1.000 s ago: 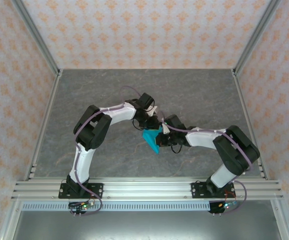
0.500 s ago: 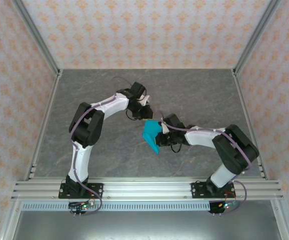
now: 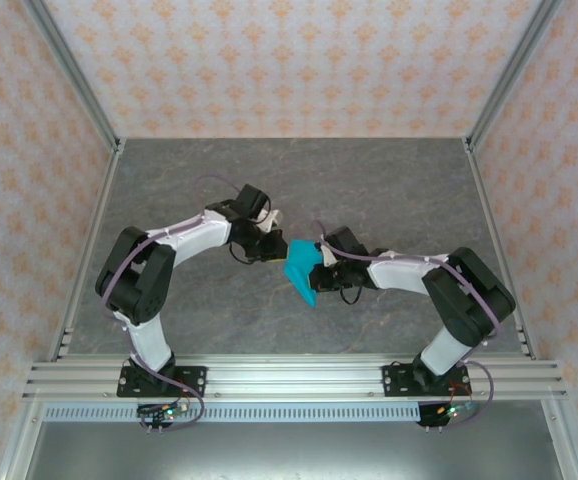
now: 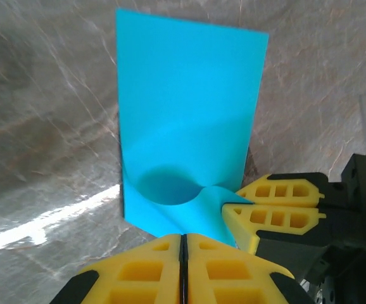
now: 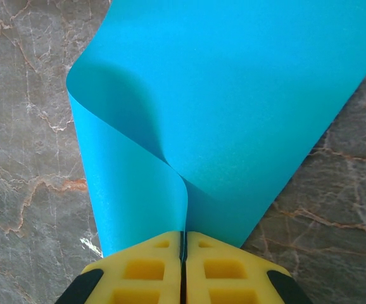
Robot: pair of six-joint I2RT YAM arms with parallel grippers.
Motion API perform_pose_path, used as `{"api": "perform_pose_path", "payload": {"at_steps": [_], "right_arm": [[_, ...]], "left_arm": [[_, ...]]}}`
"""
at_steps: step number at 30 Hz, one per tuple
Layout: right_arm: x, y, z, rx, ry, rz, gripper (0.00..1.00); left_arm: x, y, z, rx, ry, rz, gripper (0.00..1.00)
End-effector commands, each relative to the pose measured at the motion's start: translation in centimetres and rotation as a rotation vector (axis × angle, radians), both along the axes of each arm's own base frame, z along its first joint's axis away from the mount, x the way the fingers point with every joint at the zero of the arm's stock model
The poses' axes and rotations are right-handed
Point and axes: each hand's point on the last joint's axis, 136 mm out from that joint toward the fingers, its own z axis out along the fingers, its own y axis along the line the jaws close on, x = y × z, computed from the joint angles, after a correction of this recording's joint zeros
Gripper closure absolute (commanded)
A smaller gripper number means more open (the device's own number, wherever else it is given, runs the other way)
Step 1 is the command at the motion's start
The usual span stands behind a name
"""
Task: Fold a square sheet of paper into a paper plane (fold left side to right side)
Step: Third fold the triangle at the center of the table.
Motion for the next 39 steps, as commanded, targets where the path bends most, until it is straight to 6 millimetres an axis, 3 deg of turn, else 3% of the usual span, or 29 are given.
{"api": "perform_pose_path", "payload": {"at_steps": [1,10,24,27,39], "right_arm": [[-2.5,-2.5,-3.9,-0.159,0.095,0.009,0.92],[-2.5,-2.5,-3.7,-0.159,0.093,0.012,0.92],[-2.5,-2.5,-4.0,-0.161,0.098,0.013,0.92],[-2.6,-2.5,-4.0,-0.164,0.099,0.013,0.92],[-2.7,-2.7,-4.1,-0.176,0.098,0.016,0.92]], "left_arm": [[-0.6,-2.0,0.2,-0.044,-0.006,-0.019,0.9],[-1.7,-4.5,-2.1,-0.028,0.032,-0.062,0.9],[-1.9,-5.4,-2.4,-0.038,0.041,-0.054,0.91],[-2.3,-5.7,-3.7,-0.017,0.071,-0.065,0.91],[-3.8,-3.6,-5.9,0.091,0.1,-0.061,0.91]]}}
